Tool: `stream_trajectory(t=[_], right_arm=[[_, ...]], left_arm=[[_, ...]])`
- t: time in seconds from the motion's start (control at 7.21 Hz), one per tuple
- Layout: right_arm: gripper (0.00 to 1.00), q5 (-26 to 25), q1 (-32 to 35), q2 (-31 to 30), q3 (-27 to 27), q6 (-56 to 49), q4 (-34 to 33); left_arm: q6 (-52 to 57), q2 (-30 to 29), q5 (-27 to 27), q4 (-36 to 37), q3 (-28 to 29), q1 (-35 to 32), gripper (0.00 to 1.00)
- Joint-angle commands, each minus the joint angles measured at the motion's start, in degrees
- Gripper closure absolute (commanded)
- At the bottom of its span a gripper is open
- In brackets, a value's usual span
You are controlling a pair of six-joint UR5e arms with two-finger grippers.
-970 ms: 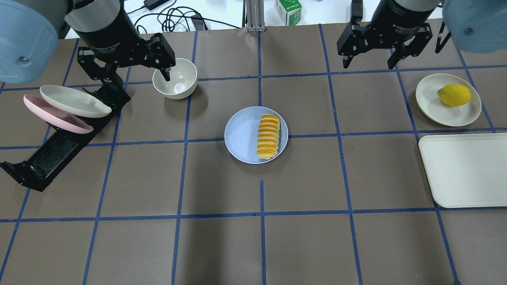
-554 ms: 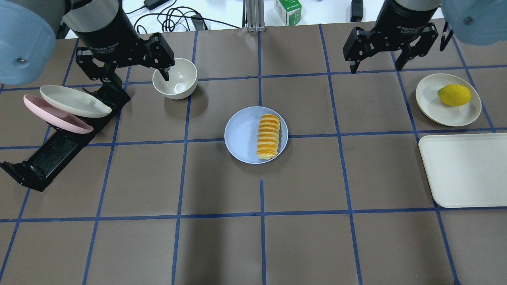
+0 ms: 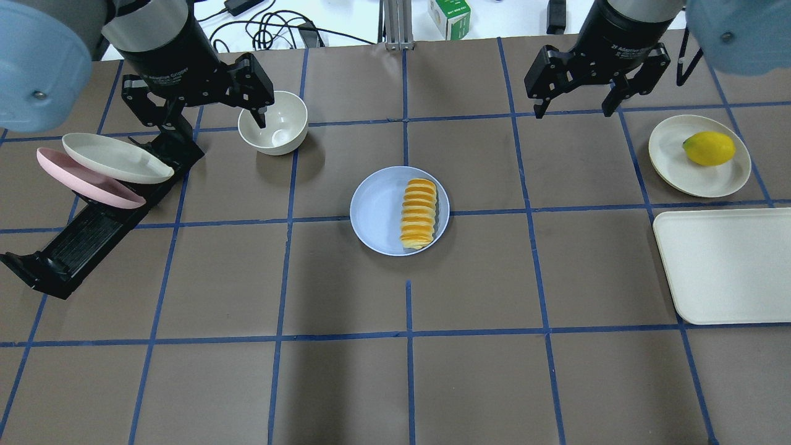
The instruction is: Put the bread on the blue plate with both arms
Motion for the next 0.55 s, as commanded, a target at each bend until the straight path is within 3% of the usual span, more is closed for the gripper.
stream_trajectory(t=[0.0,0.42], right_arm=[[0.0,0.23,-0.01,0.14,0.16,0.06,-0.24],[0.0,-0.2,-1.41,0.24,-0.02,-0.02,-2.25]], left_arm=[[-0.01,-0.17,-0.01,0.0,0.0,-0.06,0.0],[-0.09,-0.42,-0.09,0.0,-0.09,-0.06,0.0]])
